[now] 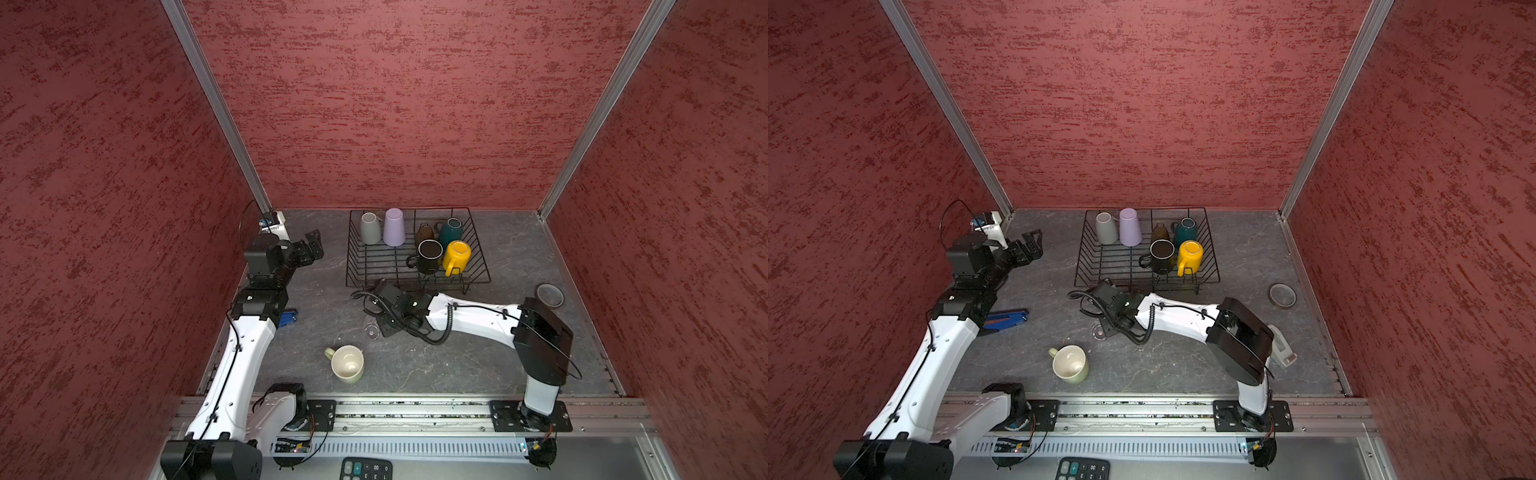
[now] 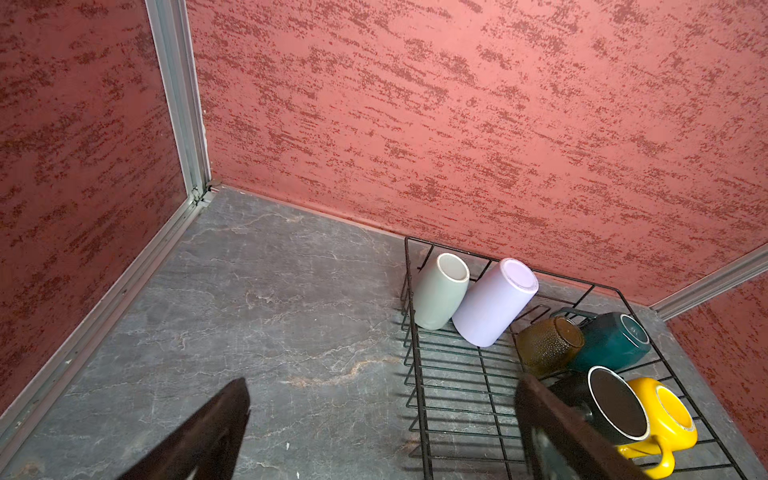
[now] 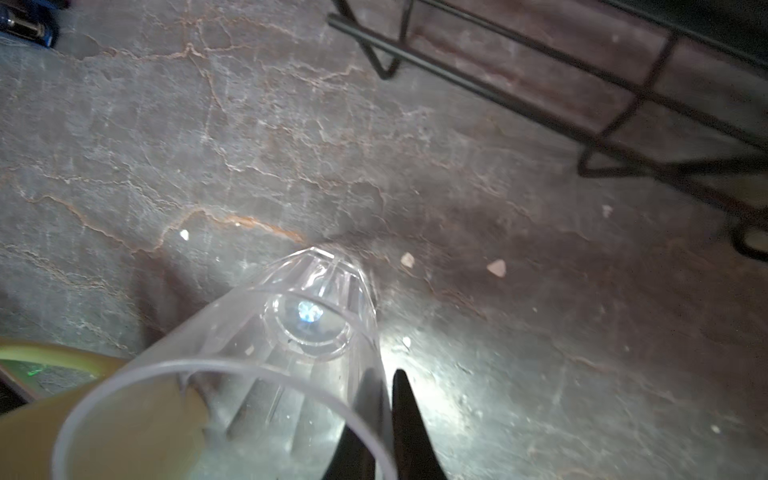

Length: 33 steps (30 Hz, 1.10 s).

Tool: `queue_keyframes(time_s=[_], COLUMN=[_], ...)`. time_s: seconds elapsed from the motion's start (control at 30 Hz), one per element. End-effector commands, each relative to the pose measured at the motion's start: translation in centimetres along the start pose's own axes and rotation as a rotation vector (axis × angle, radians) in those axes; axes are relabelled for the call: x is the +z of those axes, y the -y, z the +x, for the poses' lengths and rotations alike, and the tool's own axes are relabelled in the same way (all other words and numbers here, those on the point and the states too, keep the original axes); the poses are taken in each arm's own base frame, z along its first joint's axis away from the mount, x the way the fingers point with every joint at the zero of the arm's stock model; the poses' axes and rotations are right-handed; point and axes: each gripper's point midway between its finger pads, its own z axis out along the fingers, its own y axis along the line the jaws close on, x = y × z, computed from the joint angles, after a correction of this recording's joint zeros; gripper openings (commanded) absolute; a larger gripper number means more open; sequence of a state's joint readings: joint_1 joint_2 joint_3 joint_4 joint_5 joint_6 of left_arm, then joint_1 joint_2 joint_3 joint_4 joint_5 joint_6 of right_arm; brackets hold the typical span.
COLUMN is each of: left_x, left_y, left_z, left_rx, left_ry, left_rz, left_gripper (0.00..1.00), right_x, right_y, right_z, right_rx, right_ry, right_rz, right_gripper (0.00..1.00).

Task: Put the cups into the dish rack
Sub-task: 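Move the right gripper to the clear plastic cup while the left returns to rest, then grasp the clear plastic cup with the right gripper and lift it toward the rack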

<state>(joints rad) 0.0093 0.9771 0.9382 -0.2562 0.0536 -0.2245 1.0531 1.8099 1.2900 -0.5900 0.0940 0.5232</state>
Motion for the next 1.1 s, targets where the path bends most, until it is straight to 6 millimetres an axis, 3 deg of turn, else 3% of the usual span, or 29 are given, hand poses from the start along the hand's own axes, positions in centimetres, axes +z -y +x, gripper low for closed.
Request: queue_keyframes(time_s=[0.0,0.17,0.43,0.63,0.87,1.07], left_x=[-0.5,-0.6,-1.2,-2.4,-8.2,-10.0], left_y=[-0.1,0.1,1.6,7.6,14.9,17.2], left_z=[-1.2,-1.3,-1.8,-0.7,2.5,5.0], left_rx=[0.001,-0.001,0.019,0.113,0.256,0.312], left_ry=[0.058,0.094,0.169,0.173,0.194,0.136], left_rz=[-0.001,0.021,0.121,0.484,1.020,1.191], left_gripper=[1.00,1.00,1.00,1.00,1.00,1.00], right_x=[-2.6,-6.7,-16.4,-21.2,-25.0,-27.1], right_y=[1.4,3.1,4.9,7.1,7.7,5.4], right_z=[0.3,0.9,-4.6,-9.0,-12.7,-14.4], right_rx=[0.067,0.117,0.238,0.342,0.336,0.217], right_ry=[0.051,0.109,0.396,0.623,0.750,0.765], right_rz=[0.027,0.005,-0.197,-0.426,-0.681,-0.883], right_gripper=[0.00,0.00,0.00,0.00,0.00,0.00])
